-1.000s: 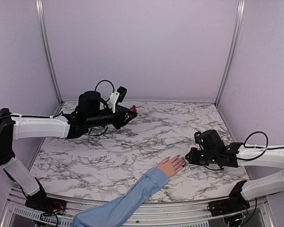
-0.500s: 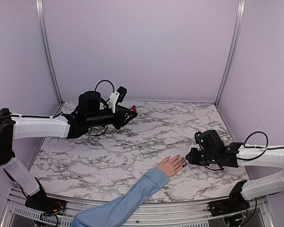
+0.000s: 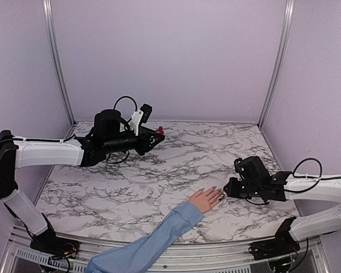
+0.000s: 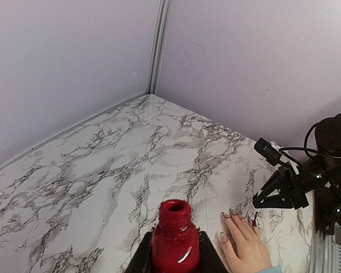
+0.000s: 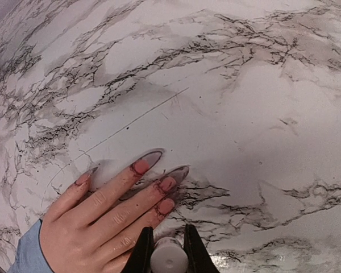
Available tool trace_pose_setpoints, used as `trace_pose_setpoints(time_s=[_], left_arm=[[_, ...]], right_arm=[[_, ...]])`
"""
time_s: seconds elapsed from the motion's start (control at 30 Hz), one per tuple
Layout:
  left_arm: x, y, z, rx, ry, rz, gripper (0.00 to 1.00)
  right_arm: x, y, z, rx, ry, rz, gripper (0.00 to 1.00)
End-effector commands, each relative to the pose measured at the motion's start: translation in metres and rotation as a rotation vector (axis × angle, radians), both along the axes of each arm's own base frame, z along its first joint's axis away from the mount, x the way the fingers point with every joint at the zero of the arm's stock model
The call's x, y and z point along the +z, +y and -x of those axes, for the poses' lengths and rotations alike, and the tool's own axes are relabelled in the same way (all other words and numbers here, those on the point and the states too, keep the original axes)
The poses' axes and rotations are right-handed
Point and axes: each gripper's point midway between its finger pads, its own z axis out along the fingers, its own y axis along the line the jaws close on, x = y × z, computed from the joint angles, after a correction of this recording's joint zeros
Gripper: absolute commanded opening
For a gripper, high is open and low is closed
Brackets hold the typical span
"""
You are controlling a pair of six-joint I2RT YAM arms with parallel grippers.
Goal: Paint the nails
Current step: Paint the hand on the nail.
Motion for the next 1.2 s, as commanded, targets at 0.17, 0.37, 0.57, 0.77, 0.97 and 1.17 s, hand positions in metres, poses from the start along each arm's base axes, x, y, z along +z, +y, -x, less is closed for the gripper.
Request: trace_pose_setpoints(time_s=[0.17, 0.37, 0.57, 0.77, 0.97, 1.17], left_arm=[[0.0181, 0.0005, 0.0021, 0.0, -0.03, 0.029, 0.0], [0.0173, 0.001, 0.0022, 0.001, -0.029, 0.027, 0.0], [0.0181, 0.0012, 0.0023, 0.002, -0.03, 0.029, 0.0], [0.0165, 0.0019, 0.0031, 0.004, -0.027, 0.026, 0.0], [0.0177, 0.002, 0.0029, 0.006, -0.029, 0.028, 0.0], [0.0172, 0.0019, 0.0025, 0.007, -0.029, 0.027, 0.0]], right_arm=[[0.0081, -0.0011, -0.0035, -0.031, -0.019, -0.001, 0.0], [0.0075, -0.0017, -0.0035, -0.033, -0.018, 0.002, 0.0], [0.0078, -0.002, -0.0041, -0.035, -0.021, 0.004, 0.0], [0.0087, -0.003, -0.0046, -0.037, -0.026, 0.009, 0.0], [0.009, -0.0043, -0.0051, -0.043, -0.028, 0.014, 0.0], [0.0097, -0.0044, -0.0059, -0.042, -0.031, 0.018, 0.0]])
